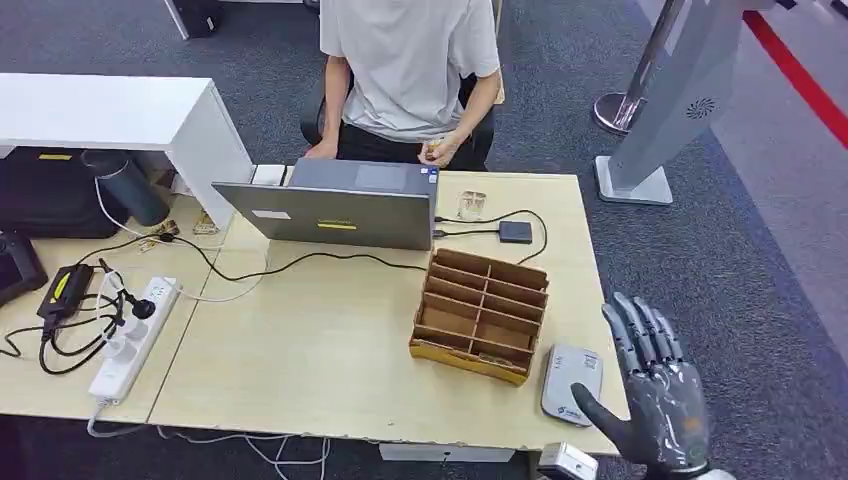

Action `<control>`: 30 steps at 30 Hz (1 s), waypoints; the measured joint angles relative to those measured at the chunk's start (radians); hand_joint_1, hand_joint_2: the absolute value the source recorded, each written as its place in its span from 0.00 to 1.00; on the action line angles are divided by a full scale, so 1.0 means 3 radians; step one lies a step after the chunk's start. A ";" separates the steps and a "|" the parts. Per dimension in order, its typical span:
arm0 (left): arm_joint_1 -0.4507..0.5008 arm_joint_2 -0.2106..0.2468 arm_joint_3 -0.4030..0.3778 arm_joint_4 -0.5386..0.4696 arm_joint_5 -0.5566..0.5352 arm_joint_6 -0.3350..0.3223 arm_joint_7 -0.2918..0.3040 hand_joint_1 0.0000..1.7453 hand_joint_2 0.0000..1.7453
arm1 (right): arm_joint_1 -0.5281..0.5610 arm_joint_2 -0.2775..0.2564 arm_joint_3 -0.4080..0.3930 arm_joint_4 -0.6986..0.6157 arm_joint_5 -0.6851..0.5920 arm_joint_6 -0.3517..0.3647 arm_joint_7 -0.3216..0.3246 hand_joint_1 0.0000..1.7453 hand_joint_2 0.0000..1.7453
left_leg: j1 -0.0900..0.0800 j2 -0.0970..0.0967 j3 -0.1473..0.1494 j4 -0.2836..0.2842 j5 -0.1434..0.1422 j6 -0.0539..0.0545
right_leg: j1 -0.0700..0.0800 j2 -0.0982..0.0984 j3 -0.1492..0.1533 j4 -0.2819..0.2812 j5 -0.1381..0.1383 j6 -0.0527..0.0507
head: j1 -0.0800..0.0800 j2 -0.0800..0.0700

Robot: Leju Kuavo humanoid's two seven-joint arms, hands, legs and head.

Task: Pass the card to the sensor for recognition and then transmit it.

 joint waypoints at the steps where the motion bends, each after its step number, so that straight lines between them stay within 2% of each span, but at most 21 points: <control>1: 0.0000 -0.0001 0.0005 0.0000 0.0004 0.0003 0.0000 0.00 1.00 | 0.0049 -0.0021 -0.0014 -0.0050 0.0014 -0.0008 0.0018 0.00 1.00 | 0.0000 0.0000 0.0000 0.0000 0.0000 0.0000 | 0.0000 0.0001 0.0000 0.0000 0.0000 0.0000 | 0.0001 0.0000; 11: -0.0001 -0.0006 0.0014 0.0000 0.0041 0.0010 0.0000 0.00 1.00 | 0.0256 -0.0164 0.0001 -0.0303 -0.0066 0.0027 0.0112 0.00 1.00 | 0.0000 0.0004 0.0002 0.0000 0.0001 0.0000 | 0.0000 0.0002 0.0001 0.0000 0.0001 -0.0001 | 0.0001 0.0000; 15: -0.0004 -0.0006 0.0014 0.0000 0.0051 -0.0005 0.0019 0.00 1.00 | 0.0234 -0.0286 0.0273 -0.0306 -0.0070 0.0109 0.0259 0.00 1.00 | 0.0000 0.0004 0.0001 0.0000 0.0001 0.0000 | 0.0000 0.0003 0.0001 0.0000 0.0001 -0.0001 | 0.0001 0.0000; 19: -0.0012 -0.0013 0.0014 0.0000 0.0043 -0.0018 0.0038 0.00 1.00 | 0.0061 -0.0295 0.0631 -0.0143 -0.0076 0.0112 0.0295 0.00 1.00 | 0.0001 0.0006 0.0003 0.0000 0.0001 -0.0001 | 0.0001 0.0004 0.0001 0.0001 0.0001 -0.0001 | 0.0000 0.0000; 24: -0.0024 -0.0023 0.0014 0.0000 0.0027 -0.0029 0.0070 0.00 1.00 | -0.0216 -0.0145 0.0966 0.0229 -0.0038 0.0102 0.0345 0.00 1.00 | 0.0002 0.0005 0.0004 0.0000 0.0004 -0.0005 | 0.0001 0.0005 0.0002 0.0002 0.0002 -0.0002 | 0.0000 0.0000; 30: -0.0027 -0.0034 0.0014 0.0000 0.0003 -0.0048 0.0106 0.00 1.00 | -0.0487 0.0160 0.1121 0.0685 0.0022 0.0076 0.0393 0.00 1.00 | 0.0003 0.0005 0.0004 0.0000 0.0006 -0.0007 | 0.0002 0.0005 0.0002 0.0003 0.0003 -0.0003 | 0.0000 0.0000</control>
